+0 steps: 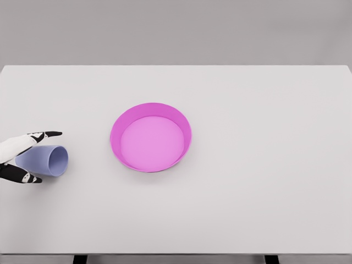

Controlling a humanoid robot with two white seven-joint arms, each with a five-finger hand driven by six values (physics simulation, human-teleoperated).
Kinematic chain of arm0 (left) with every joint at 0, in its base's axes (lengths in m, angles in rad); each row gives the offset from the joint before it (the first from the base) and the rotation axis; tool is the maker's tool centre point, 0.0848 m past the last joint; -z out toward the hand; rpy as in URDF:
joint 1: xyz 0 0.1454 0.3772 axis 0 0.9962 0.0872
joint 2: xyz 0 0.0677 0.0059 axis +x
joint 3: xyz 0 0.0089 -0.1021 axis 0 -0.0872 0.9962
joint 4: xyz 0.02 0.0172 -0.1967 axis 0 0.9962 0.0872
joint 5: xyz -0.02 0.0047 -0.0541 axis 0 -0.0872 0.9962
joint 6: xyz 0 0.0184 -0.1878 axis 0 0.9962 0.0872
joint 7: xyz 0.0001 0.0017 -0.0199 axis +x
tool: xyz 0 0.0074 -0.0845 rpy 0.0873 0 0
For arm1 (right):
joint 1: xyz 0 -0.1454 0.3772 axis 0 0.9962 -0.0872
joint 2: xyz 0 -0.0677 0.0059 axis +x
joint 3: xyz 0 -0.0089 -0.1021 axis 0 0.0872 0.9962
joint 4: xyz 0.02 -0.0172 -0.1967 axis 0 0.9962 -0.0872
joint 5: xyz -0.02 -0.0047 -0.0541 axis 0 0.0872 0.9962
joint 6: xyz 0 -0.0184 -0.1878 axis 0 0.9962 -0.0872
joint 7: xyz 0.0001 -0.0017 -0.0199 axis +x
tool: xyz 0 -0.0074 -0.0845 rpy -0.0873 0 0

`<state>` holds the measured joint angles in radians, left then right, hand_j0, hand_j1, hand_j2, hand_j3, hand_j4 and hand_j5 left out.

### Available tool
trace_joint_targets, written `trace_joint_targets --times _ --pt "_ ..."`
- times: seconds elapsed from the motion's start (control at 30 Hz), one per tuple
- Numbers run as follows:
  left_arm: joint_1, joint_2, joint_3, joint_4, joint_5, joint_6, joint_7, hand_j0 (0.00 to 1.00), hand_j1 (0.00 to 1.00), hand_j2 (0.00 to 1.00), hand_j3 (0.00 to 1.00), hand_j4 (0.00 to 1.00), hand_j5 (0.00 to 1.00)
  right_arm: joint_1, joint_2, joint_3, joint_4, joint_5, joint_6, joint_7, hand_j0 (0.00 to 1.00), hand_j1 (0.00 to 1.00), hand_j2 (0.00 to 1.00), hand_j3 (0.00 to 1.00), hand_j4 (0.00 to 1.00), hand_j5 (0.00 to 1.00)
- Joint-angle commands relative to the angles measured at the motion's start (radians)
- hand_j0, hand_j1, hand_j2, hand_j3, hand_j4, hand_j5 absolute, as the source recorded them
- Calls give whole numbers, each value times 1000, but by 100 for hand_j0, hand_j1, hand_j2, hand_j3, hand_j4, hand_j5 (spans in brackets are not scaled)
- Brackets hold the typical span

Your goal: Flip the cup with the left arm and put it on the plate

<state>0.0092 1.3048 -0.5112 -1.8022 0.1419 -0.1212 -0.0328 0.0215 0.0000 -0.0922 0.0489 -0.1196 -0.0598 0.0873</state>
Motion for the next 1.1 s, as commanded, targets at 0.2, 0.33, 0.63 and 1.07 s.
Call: trace_joint_targets --times 0.2,0.33,0.63,1.07 --pt "-2 -42 2 1 -24 41 1 100 100 100 100 100 100 0 0 0 0 0 0 0 100 100 100 100 100 100" --pt "-2 -62 0 1 -36 43 1 100 100 100 100 100 100 0 0 0 0 0 0 0 100 100 100 100 100 100" --pt "-2 -87 0 1 -42 77 2 100 100 100 100 100 100 0 0 0 0 0 0 0 100 100 100 100 100 100" --pt "-2 -114 0 1 -64 107 2 100 100 100 100 100 100 0 0 0 0 0 0 0 100 100 100 100 100 100"
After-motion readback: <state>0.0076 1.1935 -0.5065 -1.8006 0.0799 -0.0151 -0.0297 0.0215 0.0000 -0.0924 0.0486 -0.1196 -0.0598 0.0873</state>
